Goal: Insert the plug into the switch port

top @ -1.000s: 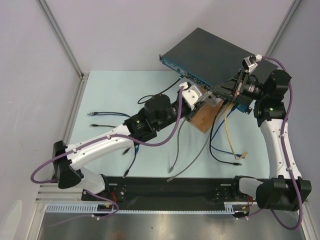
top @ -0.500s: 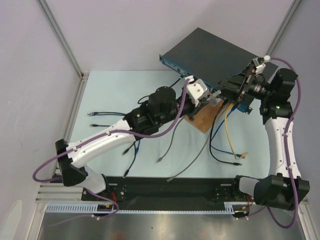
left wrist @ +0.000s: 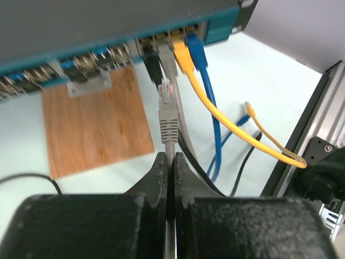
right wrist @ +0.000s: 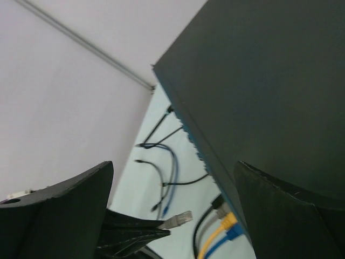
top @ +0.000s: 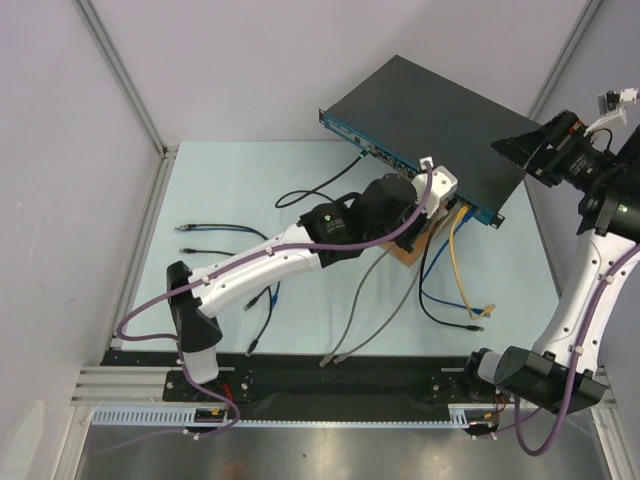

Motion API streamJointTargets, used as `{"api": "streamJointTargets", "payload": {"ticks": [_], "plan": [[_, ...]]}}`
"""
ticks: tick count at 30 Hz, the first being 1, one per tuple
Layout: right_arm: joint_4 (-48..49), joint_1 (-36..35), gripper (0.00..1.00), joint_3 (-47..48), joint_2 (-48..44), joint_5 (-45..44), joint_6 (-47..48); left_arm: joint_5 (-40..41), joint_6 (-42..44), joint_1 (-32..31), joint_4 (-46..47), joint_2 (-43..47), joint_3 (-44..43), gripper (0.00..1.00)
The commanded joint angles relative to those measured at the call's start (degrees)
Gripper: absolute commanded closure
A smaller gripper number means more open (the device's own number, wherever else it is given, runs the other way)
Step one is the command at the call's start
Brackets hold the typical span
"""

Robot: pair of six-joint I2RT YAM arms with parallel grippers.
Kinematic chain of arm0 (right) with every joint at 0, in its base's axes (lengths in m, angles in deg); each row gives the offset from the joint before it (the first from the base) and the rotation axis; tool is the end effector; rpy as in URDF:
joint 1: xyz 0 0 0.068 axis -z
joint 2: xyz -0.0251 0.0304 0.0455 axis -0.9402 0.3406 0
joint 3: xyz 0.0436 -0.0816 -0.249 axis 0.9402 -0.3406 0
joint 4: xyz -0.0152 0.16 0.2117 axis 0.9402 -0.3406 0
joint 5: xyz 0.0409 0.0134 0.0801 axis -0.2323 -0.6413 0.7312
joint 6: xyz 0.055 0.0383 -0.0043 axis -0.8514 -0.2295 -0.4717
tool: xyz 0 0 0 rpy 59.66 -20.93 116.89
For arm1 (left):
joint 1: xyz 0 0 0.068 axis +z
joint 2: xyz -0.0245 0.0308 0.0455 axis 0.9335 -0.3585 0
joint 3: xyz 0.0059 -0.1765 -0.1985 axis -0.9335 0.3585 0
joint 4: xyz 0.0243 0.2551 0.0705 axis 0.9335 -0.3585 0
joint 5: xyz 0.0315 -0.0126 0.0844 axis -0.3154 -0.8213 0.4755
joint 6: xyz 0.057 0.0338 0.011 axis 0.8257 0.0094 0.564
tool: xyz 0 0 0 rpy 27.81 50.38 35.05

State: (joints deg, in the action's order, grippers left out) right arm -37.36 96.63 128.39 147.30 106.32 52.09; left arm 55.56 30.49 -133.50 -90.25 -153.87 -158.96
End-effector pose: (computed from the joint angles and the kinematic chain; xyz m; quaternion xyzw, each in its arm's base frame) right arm 0.2370 -0.0664 0.4865 0.0337 0.7457 0.3985 0.5329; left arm 0.1918 -0.3904 0.4046 0.4034 0.7322 -0.2722 0.4765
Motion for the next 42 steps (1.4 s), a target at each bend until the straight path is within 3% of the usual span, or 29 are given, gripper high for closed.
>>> {"api": "streamJointTargets", "payload": {"ticks": [1, 16, 22, 29, 42], "plan": [[-12.0, 2.2, 0.00, 2.2, -2.0, -6.5, 12.7, 7.6, -4.2, -3.1, -0.7, 0.0, -1.8, 1.00], [-25.7, 20.5, 0.00, -5.0, 0.8, 1.8, 20.9, 17.2, -4.8, -5.1, 0.0, -5.3, -7.7, 1.00], [-20.4, 20.6, 0.00, -11.0, 0.1, 5.9, 15.9, 18.6, -4.8, -4.9, 0.3, -6.5, -8.5, 1.00], [-7.2, 20.5, 0.04, -18.9, -0.8, 9.5, 4.5, 18.7, -3.9, -4.8, -1.1, -9.2, -12.2, 1.00], [1.0, 17.1, 0.14, -25.5, -2.2, 10.0, 0.3, 18.8, -2.6, -4.3, -2.7, -13.9, -18.5, 1.00]]}}
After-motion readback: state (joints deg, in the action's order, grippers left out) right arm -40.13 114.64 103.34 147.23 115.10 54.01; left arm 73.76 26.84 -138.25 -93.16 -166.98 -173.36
